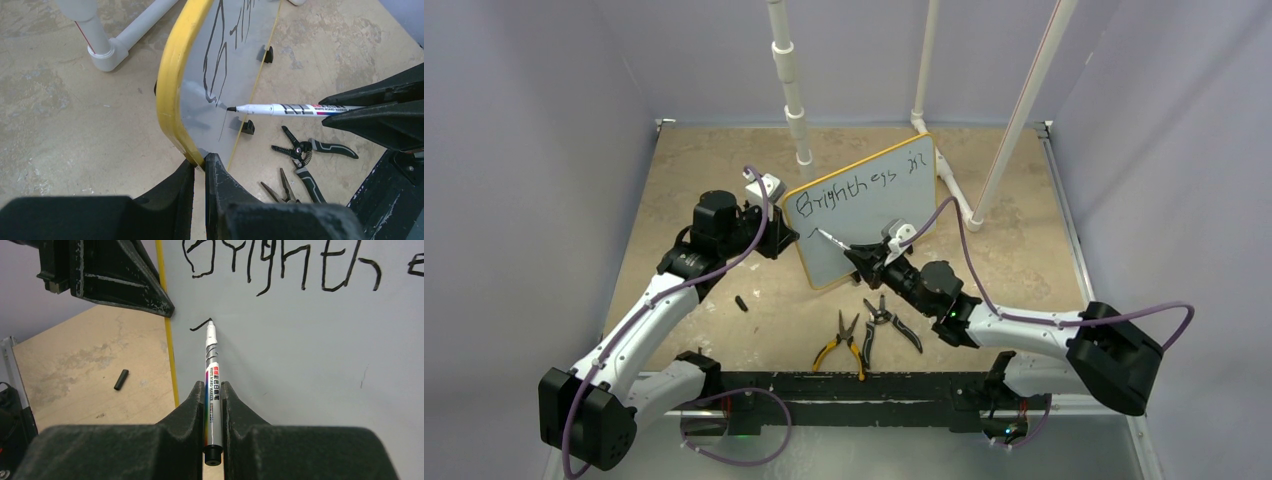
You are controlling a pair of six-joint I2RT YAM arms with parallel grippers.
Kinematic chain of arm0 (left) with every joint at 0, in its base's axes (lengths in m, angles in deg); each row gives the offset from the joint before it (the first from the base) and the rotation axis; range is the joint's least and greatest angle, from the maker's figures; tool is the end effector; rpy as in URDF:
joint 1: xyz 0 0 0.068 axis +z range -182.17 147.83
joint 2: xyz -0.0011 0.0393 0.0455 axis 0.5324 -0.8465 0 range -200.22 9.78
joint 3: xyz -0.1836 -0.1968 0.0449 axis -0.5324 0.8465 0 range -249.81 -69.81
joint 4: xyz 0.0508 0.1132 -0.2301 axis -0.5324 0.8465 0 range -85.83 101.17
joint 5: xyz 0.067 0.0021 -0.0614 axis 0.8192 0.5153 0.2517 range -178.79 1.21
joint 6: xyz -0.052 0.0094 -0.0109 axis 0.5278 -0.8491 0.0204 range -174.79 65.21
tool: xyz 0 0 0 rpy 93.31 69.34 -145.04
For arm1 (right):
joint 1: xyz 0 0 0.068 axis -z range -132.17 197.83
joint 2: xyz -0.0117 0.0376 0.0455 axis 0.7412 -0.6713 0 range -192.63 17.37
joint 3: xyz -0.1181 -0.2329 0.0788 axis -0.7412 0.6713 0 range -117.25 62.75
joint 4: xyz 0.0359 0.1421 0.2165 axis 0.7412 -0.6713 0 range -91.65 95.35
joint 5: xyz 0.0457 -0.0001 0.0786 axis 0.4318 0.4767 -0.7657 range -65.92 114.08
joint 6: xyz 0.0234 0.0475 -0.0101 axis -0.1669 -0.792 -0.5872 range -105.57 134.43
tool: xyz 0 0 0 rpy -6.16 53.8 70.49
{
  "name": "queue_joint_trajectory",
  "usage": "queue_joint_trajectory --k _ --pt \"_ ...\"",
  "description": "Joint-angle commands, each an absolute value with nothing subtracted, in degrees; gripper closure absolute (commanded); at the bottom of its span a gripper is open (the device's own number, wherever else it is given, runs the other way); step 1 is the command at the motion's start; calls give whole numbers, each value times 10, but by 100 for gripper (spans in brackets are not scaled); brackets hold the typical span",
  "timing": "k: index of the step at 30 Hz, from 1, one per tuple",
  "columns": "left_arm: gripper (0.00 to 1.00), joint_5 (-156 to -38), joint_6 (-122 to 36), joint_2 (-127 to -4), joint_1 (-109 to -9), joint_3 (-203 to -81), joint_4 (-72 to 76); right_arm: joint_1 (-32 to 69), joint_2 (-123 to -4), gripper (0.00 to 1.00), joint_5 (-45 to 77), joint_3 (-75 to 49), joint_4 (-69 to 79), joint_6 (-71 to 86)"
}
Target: Write a sentence on the whiteboard
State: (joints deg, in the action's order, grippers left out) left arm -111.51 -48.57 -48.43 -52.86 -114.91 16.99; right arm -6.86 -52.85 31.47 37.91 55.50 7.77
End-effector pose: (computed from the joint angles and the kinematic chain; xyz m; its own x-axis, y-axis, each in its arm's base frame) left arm 0.2096 -0.0940 0.2941 -0.4772 0.0733 -0.8757 0.6027 0.7526 -0.2654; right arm 0.1508 0.2049 0.2387 -0.0375 0.1460 -0.9886 -0.7359 0.6653 0.1262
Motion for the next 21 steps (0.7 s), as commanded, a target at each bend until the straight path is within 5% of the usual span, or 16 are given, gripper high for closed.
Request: queue_joint_trajectory --k 1,21 --pt "100 -1112 -502 -476 -527 -1146 165 -67 -517 100 340 380 569 83" --pt "100 -1116 -503 -474 -527 -1145 164 -67 -557 100 274 355 587 103"
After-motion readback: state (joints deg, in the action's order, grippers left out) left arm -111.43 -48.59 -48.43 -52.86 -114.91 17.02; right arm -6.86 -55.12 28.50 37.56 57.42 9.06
